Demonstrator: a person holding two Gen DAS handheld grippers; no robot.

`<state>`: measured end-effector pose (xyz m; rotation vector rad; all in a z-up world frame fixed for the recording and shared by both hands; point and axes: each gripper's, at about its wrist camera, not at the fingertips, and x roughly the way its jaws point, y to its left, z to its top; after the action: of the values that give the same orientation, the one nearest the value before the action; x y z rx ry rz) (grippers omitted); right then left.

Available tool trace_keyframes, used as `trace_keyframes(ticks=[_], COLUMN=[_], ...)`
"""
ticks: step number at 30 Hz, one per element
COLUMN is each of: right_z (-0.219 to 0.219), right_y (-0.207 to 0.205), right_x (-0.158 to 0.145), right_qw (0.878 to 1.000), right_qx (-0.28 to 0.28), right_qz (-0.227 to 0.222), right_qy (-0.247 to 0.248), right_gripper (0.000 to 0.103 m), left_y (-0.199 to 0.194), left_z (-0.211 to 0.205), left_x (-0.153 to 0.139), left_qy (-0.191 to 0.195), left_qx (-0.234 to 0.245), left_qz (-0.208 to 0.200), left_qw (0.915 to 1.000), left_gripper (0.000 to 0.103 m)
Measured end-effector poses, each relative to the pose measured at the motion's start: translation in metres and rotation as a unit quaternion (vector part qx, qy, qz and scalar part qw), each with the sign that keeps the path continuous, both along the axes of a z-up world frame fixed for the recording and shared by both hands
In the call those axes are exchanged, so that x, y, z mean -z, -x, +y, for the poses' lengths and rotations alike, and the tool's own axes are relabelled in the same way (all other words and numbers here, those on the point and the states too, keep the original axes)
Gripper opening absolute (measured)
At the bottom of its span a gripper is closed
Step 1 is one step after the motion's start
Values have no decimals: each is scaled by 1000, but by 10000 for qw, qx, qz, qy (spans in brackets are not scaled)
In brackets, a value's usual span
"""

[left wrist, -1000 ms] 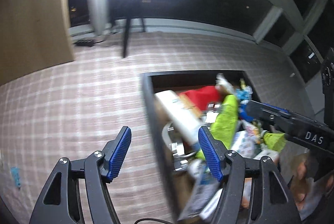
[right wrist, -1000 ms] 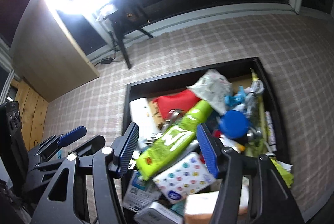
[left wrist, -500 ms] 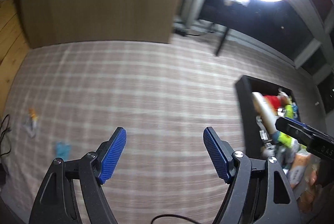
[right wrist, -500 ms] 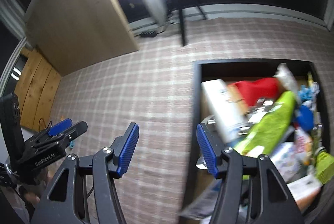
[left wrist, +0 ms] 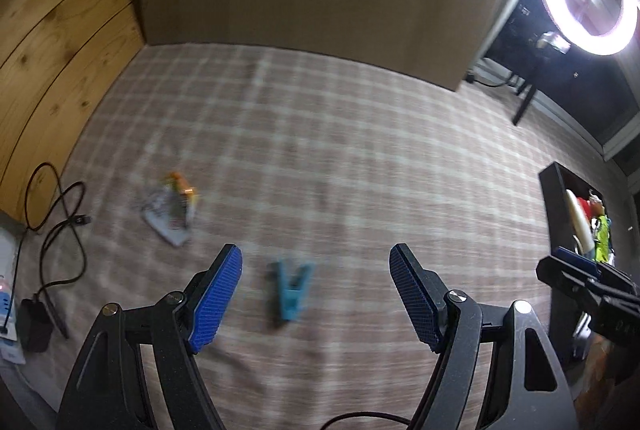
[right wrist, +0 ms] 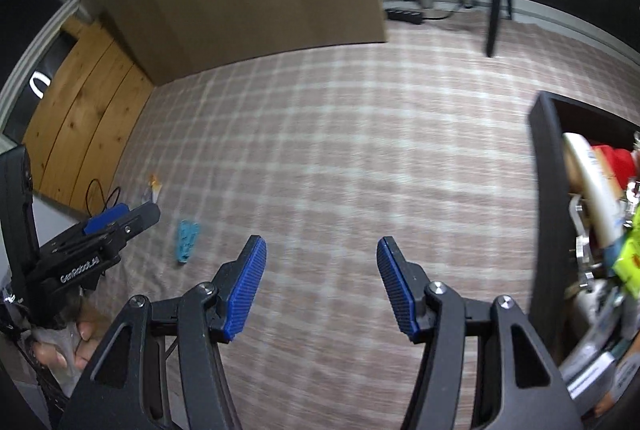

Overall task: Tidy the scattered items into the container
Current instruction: 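Move both open grippers back toward the snack packet and blue clothespin, then grasp the snack packet with the left gripper while the right grasps the blue clothespin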

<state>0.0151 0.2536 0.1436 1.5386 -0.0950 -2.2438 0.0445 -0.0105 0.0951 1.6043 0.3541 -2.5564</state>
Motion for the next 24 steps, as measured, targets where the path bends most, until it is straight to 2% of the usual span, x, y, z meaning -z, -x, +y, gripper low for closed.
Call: trace_keyframes(ticks=[13, 24], right_z=[-113, -179], right_y=[-35, -40], right_x=[28, 65], right_qw=[9995, 9970], right_qx=[-227, -305], right_qz=[-148, -220], right_qy=[-153, -680], right_gripper=[57, 57], left_y=[19, 45], left_z=[-79, -98], left_x=[38, 75], left_qy=[88, 171], left_qx=[-157, 29], left_qz=[-410, -815], left_qw=[9990, 9965], left_gripper=[74, 73])
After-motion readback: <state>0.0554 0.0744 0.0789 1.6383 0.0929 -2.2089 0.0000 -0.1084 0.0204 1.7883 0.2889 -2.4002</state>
